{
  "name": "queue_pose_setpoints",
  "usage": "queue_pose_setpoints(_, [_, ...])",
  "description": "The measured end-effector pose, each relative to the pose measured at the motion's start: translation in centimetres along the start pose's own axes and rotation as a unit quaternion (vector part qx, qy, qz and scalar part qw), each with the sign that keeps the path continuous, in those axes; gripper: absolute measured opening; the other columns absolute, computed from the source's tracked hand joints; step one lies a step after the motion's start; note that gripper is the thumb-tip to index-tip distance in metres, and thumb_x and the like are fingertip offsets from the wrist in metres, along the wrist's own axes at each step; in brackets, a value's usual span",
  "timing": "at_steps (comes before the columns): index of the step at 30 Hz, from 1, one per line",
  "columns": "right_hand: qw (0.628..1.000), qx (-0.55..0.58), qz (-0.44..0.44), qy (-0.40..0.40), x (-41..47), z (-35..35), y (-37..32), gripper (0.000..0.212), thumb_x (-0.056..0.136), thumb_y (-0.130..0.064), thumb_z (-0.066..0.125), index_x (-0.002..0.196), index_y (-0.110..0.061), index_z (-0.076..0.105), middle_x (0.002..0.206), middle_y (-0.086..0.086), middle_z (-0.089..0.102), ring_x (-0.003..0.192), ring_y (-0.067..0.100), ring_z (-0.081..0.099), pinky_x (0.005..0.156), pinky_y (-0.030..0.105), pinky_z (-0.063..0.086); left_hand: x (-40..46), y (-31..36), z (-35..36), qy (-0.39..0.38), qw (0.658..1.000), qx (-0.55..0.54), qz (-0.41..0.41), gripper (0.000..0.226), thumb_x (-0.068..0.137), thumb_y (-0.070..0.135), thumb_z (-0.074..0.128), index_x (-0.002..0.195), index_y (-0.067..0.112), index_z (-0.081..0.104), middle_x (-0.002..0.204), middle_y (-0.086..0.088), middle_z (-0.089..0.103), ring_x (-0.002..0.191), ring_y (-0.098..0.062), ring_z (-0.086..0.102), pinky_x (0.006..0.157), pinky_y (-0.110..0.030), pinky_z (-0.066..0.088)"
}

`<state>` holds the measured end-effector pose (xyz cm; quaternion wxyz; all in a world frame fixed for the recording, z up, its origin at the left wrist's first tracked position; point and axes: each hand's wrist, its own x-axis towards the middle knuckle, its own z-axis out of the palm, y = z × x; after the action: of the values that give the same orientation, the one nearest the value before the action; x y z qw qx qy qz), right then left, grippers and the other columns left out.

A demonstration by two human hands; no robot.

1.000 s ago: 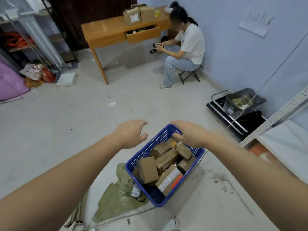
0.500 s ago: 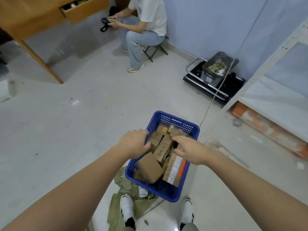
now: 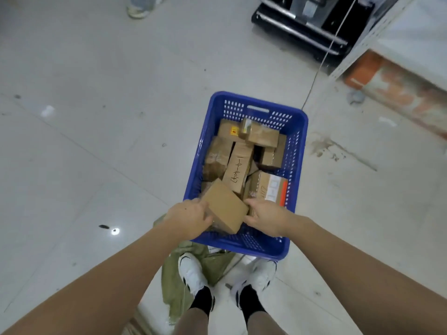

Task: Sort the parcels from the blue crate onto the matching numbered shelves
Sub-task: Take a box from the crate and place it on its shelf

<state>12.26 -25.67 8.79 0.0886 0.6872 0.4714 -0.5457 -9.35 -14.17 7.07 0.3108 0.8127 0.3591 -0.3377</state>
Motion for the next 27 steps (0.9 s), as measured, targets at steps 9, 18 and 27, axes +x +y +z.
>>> queue_pose_setpoints(9, [0.990,0.134,0.039,-0.006,16.8,7.8,5.7,0.069,0.093,-0.041,0.071,0.150,-0.020,0.040,0.134,0.003,0.056,0.114,0.016,0.055,0.089,0.024,0.048,13.7,-5.4,12.7,-0.019,0.895,-0.411,-0.172,0.093,0.096,0.056,0.061,0.157,0.010,0.008,0.151,-0.009,0.048,0.131,-0.030,0.054,0.107,-0.042,0.045])
queue_pose_setpoints(18, [0.992,0.083,0.086,0.046,23.7,13.3,6.6,0.158,0.049,-0.075,0.085,0.157,-0.035,-0.024,0.168,0.006,-0.001,0.156,0.031,0.002,0.125,0.059,0.007,19.1,-5.1,16.2,0.063,0.734,-0.623,-0.264,0.100,0.088,0.061,0.070,0.161,0.020,0.015,0.153,-0.007,0.044,0.136,-0.032,0.050,0.115,-0.051,0.042])
queue_pose_setpoints(27, [0.984,0.162,0.054,0.056,17.6,8.3,6.1,0.134,0.053,-0.072,0.079,0.158,-0.043,0.002,0.151,0.000,0.023,0.140,0.027,0.028,0.114,0.053,0.036,13.7,-3.5,11.6,0.029,0.693,-0.692,-0.201,0.114,0.069,0.095,0.056,0.161,0.045,0.008,0.164,0.009,0.030,0.146,-0.028,0.041,0.119,-0.055,0.036])
